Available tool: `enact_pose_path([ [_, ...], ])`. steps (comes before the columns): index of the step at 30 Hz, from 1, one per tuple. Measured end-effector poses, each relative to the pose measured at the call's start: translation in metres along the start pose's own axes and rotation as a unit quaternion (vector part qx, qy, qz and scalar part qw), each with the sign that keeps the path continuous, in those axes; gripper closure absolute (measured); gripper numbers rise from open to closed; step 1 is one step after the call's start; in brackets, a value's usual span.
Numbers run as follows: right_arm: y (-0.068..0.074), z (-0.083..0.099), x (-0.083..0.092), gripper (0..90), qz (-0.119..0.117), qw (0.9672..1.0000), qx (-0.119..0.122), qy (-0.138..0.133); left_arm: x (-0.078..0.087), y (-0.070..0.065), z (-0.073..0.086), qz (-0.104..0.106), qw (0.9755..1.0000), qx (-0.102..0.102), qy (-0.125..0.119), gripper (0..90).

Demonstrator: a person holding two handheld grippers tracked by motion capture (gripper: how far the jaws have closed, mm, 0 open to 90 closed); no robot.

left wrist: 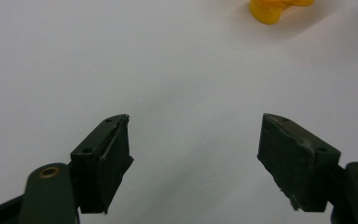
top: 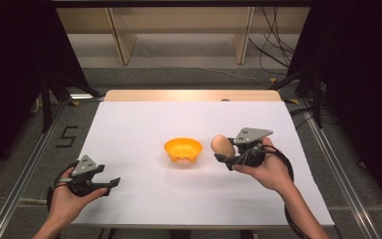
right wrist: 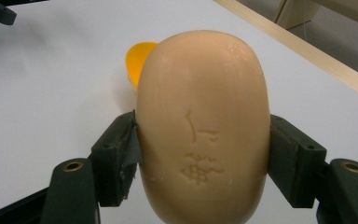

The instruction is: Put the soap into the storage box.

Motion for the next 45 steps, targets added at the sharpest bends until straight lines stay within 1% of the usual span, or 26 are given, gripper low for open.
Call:
enact_pose_path([
  [1, 0.001, 0.0, 0.001, 33.4, 0.002, 0.9999, -0.009, 0.004, 0.0, 0.0, 0.0, 0.001, 1.0, 0.001, 0.0, 24.3],
  [3, 0.002, 0.0, 0.0, 33.3, -0.003, 0.9999, -0.005, 0.008, 0.0, 0.0, 0.0, 0.001, 1.0, -0.004, -0.001, 24.3],
  [4, 0.001, -0.001, 0.0, 33.4, 0.003, 1.0, -0.004, 0.006, 0.0, 0.0, 0.0, 0.001, 1.0, -0.004, -0.001, 24.3],
  [5, 0.003, -0.001, -0.001, 33.4, 0.0, 0.9999, -0.013, 0.003, 0.0, 0.0, 0.0, 0.0, 1.0, -0.004, 0.0, 24.3],
  [8, 0.002, -0.002, -0.001, 33.4, -0.005, 1.0, -0.003, 0.007, 0.0, 0.0, 0.0, 0.001, 1.0, -0.006, 0.001, 24.3],
  [9, 0.001, -0.003, -0.001, 33.4, -0.005, 1.0, -0.001, 0.006, 0.0, 0.0, 0.0, 0.002, 1.0, -0.004, -0.001, 24.3],
  [10, 0.002, -0.003, 0.0, 33.4, 0.002, 0.9999, -0.008, 0.006, 0.0, 0.0, 0.0, 0.002, 1.0, -0.004, -0.001, 24.3],
  [12, 0.0, -0.005, -0.001, 33.4, 0.002, 1.0, 0.001, 0.001, 0.0, 0.0, 0.0, 0.002, 1.0, -0.004, -0.001, 24.3],
  [15, 0.001, -0.006, -0.002, 33.4, 0.001, 1.0, -0.006, 0.003, 0.0, 0.0, -0.001, 0.002, 1.0, -0.003, -0.002, 24.3],
  [16, 0.001, -0.007, -0.003, 33.4, 0.001, 1.0, 0.0, 0.0, 0.0, 0.0, -0.001, 0.002, 1.0, -0.004, -0.002, 24.3],
  [19, 0.002, -0.008, -0.003, 33.4, -0.002, 1.0, -0.007, 0.002, 0.0, -0.001, -0.001, 0.004, 1.0, -0.005, -0.002, 24.3],
  [21, 0.003, -0.009, -0.004, 33.4, -0.004, 1.0, -0.002, 0.002, 0.0, -0.001, 0.0, 0.005, 1.0, -0.003, -0.001, 24.3],
  [23, 0.001, -0.011, -0.005, 33.4, 0.001, 1.0, 0.0, -0.002, -0.001, -0.001, -0.001, 0.004, 1.0, -0.002, -0.002, 24.4],
  [25, 0.004, -0.011, -0.007, 33.4, -0.003, 1.0, -0.008, -0.003, -0.001, -0.001, -0.001, 0.004, 1.0, -0.002, -0.002, 24.4],
  [27, 0.004, -0.011, -0.007, 33.4, -0.007, 1.0, -0.002, 0.002, -0.001, -0.001, -0.001, 0.005, 1.0, -0.002, -0.003, 24.4],
  [28, 0.006, -0.012, -0.008, 33.4, -0.008, 0.9999, -0.008, 0.0, -0.001, -0.001, -0.001, 0.005, 1.0, -0.002, -0.002, 24.4],
  [29, 0.004, -0.013, -0.008, 33.4, -0.006, 1.0, -0.002, -0.001, -0.001, -0.001, -0.001, 0.005, 1.0, -0.002, -0.002, 24.4],
  [31, 0.007, -0.013, -0.01, 33.4, -0.013, 0.9999, 0.001, 0.0, -0.001, -0.001, -0.001, 0.005, 1.0, -0.002, -0.002, 24.4],
  [32, 0.006, -0.014, -0.01, 33.4, -0.005, 1.0, -0.002, -0.002, -0.001, -0.001, -0.001, 0.005, 1.0, -0.002, -0.002, 24.4],
  [33, 0.007, -0.015, -0.012, 33.4, -0.006, 1.0, -0.004, -0.006, -0.001, -0.001, -0.001, 0.005, 1.0, -0.002, -0.002, 24.4],
  [34, 0.006, -0.016, -0.012, 33.4, -0.008, 0.9999, 0.009, -0.008, -0.001, -0.001, -0.001, 0.005, 1.0, -0.002, -0.002, 24.4],
  [36, 0.007, -0.016, -0.012, 33.4, -0.004, 1.0, -0.004, -0.006, -0.001, -0.001, -0.001, 0.005, 1.0, -0.001, -0.002, 24.4],
  [39, 0.007, -0.017, -0.014, 33.4, -0.008, 0.9999, 0.006, -0.009, -0.001, -0.001, -0.001, 0.005, 1.0, -0.001, -0.002, 24.4],
  [42, 0.008, -0.018, -0.015, 33.4, -0.008, 0.9999, -0.001, -0.011, -0.001, -0.001, -0.001, 0.005, 1.0, -0.002, -0.003, 24.4],
  [43, 0.008, -0.018, -0.015, 33.4, -0.012, 0.9999, 0.004, -0.007, -0.001, -0.001, -0.001, 0.005, 1.0, -0.002, -0.002, 24.4],
  [45, 0.009, -0.018, -0.015, 33.4, -0.016, 0.9999, 0.0, -0.004, 0.0, -0.001, -0.001, 0.005, 1.0, -0.002, -0.003, 24.5],
])
Point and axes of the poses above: each handheld gripper's, and its own axes: x roughly backward along the jaws, z roughly out of its underside, y roughly to its left, the point moved 9 cm from there along -x, roughly forward along the jaws, and after that the axes turned 3 degrees about -x, right-handed, at the moved point
